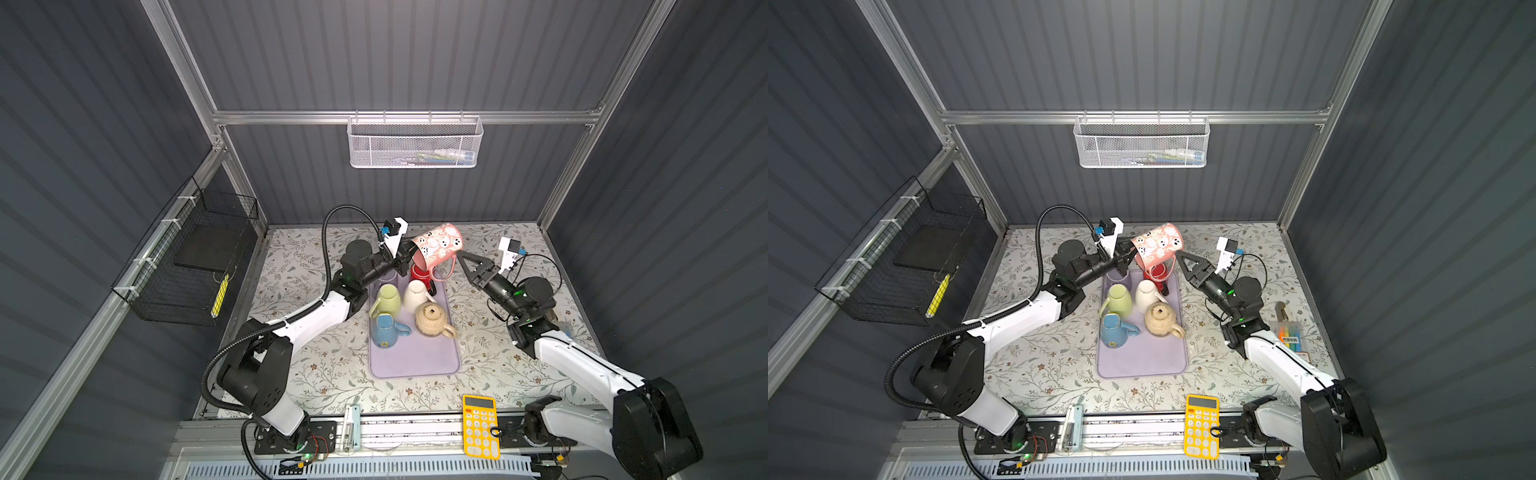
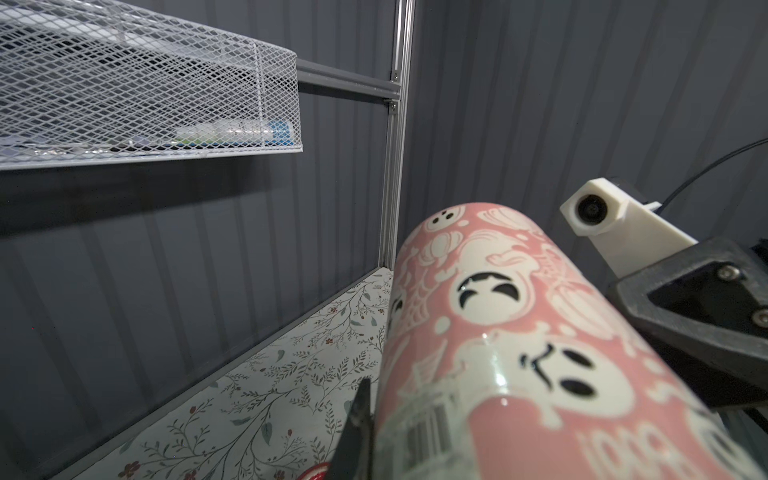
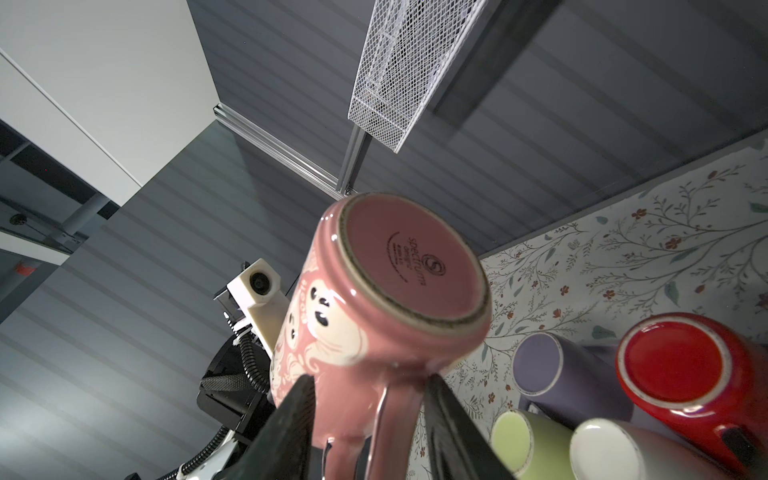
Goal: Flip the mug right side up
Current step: 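Tilt the pink mug with the left gripper while the right gripper holds the handle, then carry the pink mug off the tray with the left gripper while the right releases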
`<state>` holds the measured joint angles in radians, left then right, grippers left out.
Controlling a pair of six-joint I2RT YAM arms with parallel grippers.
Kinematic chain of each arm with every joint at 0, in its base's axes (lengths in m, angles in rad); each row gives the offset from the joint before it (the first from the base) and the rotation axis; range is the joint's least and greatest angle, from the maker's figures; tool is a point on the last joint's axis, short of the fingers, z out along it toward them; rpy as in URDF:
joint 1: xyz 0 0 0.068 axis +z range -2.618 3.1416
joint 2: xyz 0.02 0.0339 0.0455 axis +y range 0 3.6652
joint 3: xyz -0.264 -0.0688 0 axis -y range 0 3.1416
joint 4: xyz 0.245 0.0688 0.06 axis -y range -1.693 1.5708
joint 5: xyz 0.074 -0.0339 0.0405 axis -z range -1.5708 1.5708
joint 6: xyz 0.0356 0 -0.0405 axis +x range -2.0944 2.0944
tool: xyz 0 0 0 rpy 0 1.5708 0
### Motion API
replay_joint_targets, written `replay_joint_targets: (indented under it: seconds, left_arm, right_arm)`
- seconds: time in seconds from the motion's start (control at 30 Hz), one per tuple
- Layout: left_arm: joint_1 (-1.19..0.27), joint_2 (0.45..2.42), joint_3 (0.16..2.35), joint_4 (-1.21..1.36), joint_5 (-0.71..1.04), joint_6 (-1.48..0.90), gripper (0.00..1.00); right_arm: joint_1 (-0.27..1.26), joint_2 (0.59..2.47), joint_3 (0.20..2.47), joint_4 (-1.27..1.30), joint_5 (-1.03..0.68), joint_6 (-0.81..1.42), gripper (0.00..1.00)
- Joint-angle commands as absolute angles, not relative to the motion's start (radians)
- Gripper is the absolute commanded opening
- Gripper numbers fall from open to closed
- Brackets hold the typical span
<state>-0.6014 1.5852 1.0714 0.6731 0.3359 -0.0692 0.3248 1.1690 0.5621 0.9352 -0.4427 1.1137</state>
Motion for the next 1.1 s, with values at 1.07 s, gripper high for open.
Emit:
replay_joint_targets:
  seconds: [1.07]
  left_arm:
    - [-0.484,1.366,1.243,0.078,0.176,0.106,0.00]
  right_arm:
    - [0.276,1.006,0.626,0.506,-0.390,0.822,0.48]
